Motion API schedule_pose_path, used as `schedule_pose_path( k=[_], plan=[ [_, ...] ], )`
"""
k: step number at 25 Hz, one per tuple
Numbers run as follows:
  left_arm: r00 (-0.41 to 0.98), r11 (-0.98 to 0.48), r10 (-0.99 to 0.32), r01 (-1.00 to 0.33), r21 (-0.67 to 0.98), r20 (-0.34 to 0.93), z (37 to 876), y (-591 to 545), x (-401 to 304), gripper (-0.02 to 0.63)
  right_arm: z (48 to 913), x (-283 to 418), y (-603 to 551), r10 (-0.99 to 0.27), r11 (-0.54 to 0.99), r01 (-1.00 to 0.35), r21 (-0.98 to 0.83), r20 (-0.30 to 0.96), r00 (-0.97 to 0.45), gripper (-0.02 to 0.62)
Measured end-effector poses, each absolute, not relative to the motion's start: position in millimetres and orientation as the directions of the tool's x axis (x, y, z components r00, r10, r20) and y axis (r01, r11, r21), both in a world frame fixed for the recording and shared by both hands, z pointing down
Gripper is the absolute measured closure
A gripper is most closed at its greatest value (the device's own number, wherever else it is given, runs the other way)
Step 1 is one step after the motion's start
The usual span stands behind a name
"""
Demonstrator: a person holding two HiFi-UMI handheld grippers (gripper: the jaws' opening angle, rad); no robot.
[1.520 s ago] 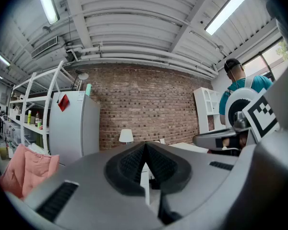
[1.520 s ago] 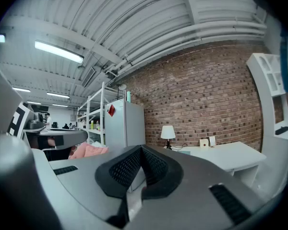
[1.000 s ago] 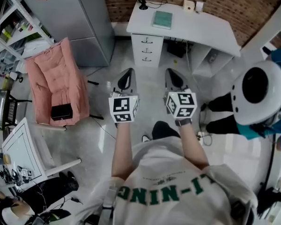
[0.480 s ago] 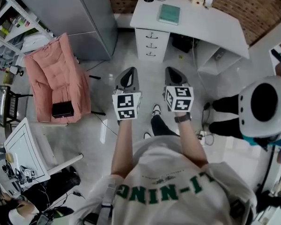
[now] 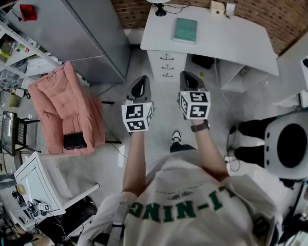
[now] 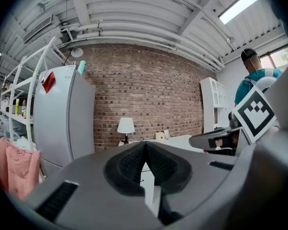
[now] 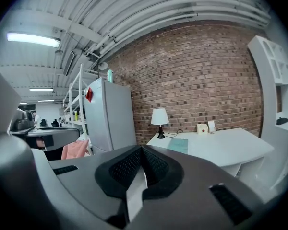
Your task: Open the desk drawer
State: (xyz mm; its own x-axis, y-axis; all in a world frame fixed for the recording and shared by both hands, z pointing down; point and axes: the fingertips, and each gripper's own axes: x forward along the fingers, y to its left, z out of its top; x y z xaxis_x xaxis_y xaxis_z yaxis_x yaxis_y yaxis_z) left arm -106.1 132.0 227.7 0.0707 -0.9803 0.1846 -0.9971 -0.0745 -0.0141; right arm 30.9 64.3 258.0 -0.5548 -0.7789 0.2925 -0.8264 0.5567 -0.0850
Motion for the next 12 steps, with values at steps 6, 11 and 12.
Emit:
schedule_pose_path(
  k=[6, 11, 12],
  plan=[
    [0.088, -0.084, -0.982, -0.996, 0.029, 0.170, 238, 76, -101, 0.606, 276, 38, 15, -0.771, 0.545, -0.833, -0.101, 0.330, -0.544, 0.600],
    [0.091, -0.092, -0.965, -0.996, 0.008, 0.246, 275, 50, -104, 0.606, 297, 47, -5, -0.741, 0.550, -0.820, -0.158, 0.360, -0.566, 0.600],
    [0.089, -0.089, -0.961, -0.996, 0.012, 0.262, 283, 45, -104, 0.606, 302, 46, -8, -0.729, 0.563, -0.812, -0.155, 0.371, -0.576, 0.600]
  ],
)
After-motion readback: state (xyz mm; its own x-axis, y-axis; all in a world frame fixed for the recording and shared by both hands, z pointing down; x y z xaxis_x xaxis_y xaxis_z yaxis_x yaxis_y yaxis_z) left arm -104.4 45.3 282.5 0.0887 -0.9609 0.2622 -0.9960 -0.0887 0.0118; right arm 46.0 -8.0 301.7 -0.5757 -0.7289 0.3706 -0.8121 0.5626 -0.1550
